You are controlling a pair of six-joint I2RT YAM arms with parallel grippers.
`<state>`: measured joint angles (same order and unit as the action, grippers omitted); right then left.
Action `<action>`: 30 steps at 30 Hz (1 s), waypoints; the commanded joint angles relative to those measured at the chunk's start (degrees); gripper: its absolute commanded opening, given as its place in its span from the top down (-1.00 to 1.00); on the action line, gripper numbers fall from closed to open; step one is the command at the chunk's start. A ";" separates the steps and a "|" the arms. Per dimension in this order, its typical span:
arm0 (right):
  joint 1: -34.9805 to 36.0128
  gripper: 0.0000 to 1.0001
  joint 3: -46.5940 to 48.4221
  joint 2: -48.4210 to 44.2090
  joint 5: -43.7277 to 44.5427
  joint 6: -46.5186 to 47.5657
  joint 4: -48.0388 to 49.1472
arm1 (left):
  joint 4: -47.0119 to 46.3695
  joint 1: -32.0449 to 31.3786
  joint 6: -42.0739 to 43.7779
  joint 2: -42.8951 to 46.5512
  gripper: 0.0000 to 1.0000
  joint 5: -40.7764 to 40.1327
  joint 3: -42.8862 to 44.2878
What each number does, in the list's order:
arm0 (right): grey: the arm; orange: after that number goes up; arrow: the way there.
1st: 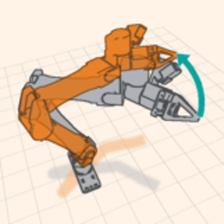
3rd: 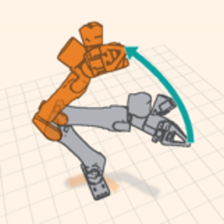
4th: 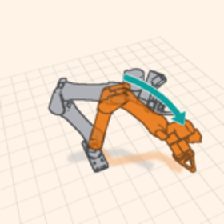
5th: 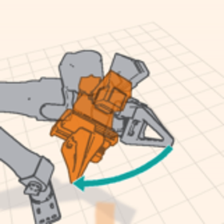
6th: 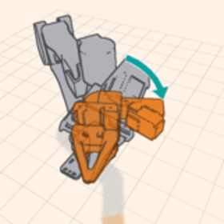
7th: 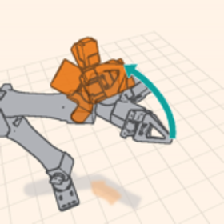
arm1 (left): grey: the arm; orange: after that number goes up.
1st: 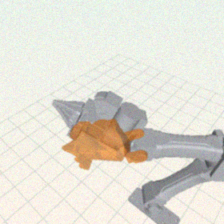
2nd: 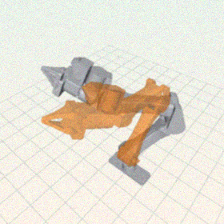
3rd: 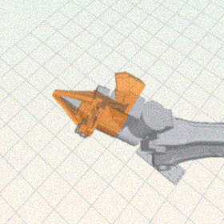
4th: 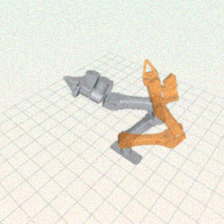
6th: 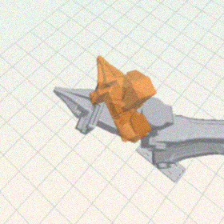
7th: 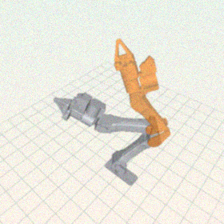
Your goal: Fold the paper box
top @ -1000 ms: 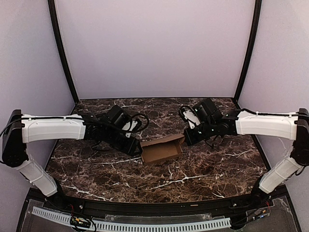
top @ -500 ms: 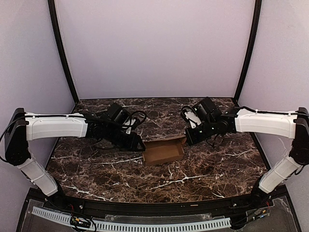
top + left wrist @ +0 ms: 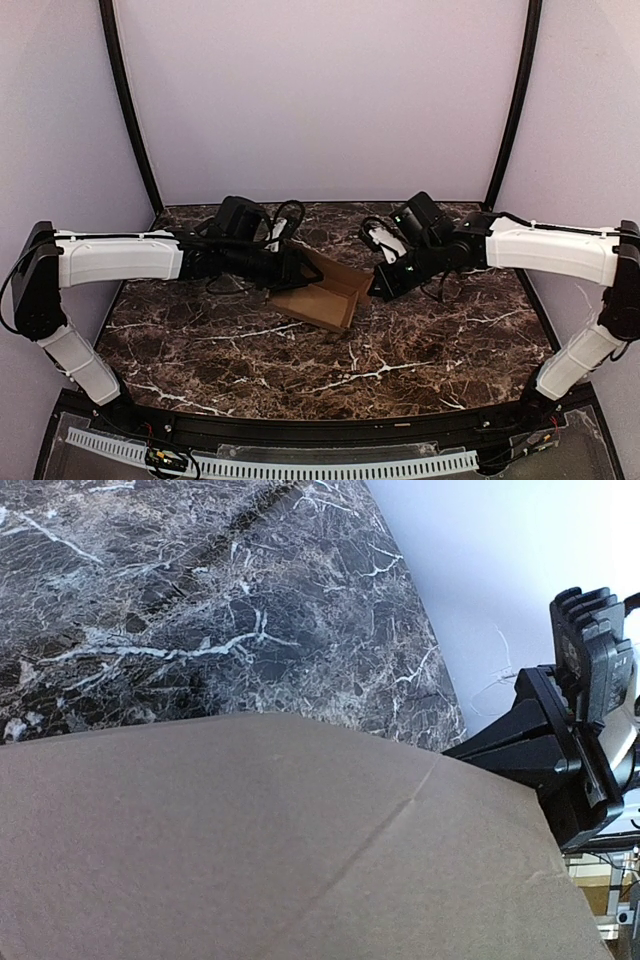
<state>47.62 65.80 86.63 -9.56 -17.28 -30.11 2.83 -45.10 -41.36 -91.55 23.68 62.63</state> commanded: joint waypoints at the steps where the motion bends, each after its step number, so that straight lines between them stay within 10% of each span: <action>1: 1.25 1.00 2.24 0.62 -2.57 1.19 3.92 | -1.26 -0.60 0.30 -0.67 0.01 3.23 0.16; 30: 0.46 0.86 5.21 2.17 4.13 1.24 -1.91 | 19.13 -0.13 10.65 17.22 -0.08 -6.46 -11.07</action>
<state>47.92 69.23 88.44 -6.13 -16.49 -31.46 17.82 -45.43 -32.71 -77.69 18.44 53.45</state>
